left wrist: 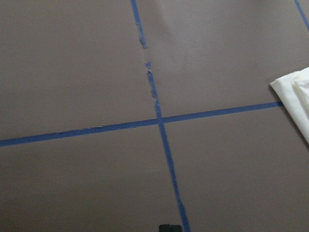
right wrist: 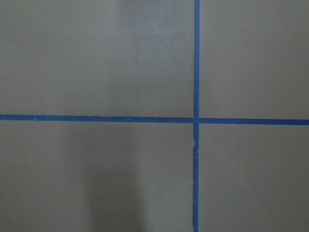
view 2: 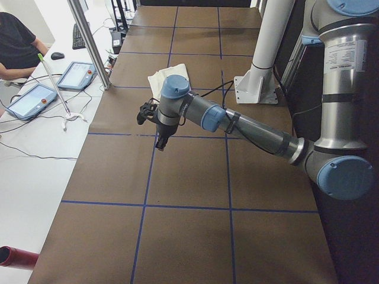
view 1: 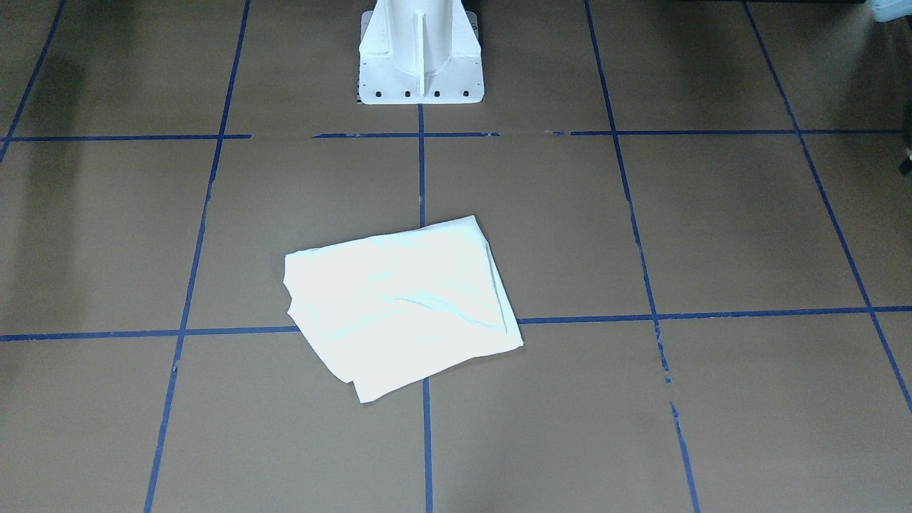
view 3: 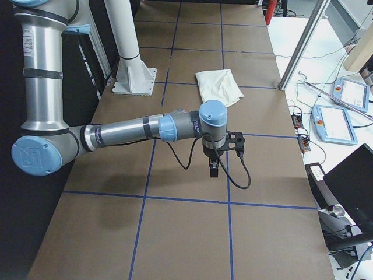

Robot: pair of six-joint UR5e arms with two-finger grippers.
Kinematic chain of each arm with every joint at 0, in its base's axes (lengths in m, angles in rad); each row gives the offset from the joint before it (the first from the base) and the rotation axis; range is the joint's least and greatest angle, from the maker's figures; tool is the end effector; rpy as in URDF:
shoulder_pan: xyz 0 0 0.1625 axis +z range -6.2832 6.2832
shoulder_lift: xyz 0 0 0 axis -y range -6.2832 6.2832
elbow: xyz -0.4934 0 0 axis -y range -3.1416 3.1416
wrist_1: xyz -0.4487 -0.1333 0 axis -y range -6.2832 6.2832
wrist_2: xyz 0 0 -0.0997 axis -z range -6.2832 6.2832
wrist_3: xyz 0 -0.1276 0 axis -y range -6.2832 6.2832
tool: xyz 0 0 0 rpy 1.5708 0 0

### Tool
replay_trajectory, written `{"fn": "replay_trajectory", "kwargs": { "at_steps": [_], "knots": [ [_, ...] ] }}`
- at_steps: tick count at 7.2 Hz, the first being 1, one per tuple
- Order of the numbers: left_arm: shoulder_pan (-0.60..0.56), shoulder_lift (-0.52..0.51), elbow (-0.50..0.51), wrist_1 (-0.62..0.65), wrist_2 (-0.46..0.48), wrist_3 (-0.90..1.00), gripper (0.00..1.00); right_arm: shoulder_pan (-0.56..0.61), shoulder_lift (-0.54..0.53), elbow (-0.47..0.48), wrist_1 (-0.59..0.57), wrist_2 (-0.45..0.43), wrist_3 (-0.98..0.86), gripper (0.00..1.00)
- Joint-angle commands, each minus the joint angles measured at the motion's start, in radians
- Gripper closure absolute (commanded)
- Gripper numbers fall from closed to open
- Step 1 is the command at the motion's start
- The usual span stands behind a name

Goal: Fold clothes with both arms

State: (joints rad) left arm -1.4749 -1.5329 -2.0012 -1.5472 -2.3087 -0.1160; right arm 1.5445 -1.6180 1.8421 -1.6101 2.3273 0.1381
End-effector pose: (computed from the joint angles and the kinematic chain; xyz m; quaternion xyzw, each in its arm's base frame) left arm 0.0028 -0.5251 0.5360 0.1326 0.3706 0.0569 0.9175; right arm 0.0318 -0.5303 0.6285 0.0553 -0.3735 0.0177 0.9258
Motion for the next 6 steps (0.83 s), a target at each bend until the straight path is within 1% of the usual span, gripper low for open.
{"fn": "replay_trajectory", "kwargs": {
  "at_steps": [1,2,3,5,6],
  "knots": [
    [-0.062,0.044,-0.002,0.159,-0.060,0.084,0.00,0.023,-0.023,0.000,-0.016,0.010,-0.032,0.00],
    [-0.061,0.062,0.015,0.157,-0.048,0.082,0.00,0.023,-0.026,-0.004,-0.017,0.010,-0.032,0.00],
    [-0.059,0.059,0.006,0.157,-0.048,0.084,0.00,0.023,-0.026,-0.004,-0.016,0.009,-0.032,0.00],
    [-0.058,0.053,0.028,0.137,-0.052,0.084,0.00,0.022,-0.028,-0.006,-0.017,0.009,-0.032,0.00],
    [-0.058,0.039,0.089,0.104,-0.058,0.084,0.00,0.022,-0.028,-0.004,-0.014,0.004,-0.032,0.00]
  ]
}}
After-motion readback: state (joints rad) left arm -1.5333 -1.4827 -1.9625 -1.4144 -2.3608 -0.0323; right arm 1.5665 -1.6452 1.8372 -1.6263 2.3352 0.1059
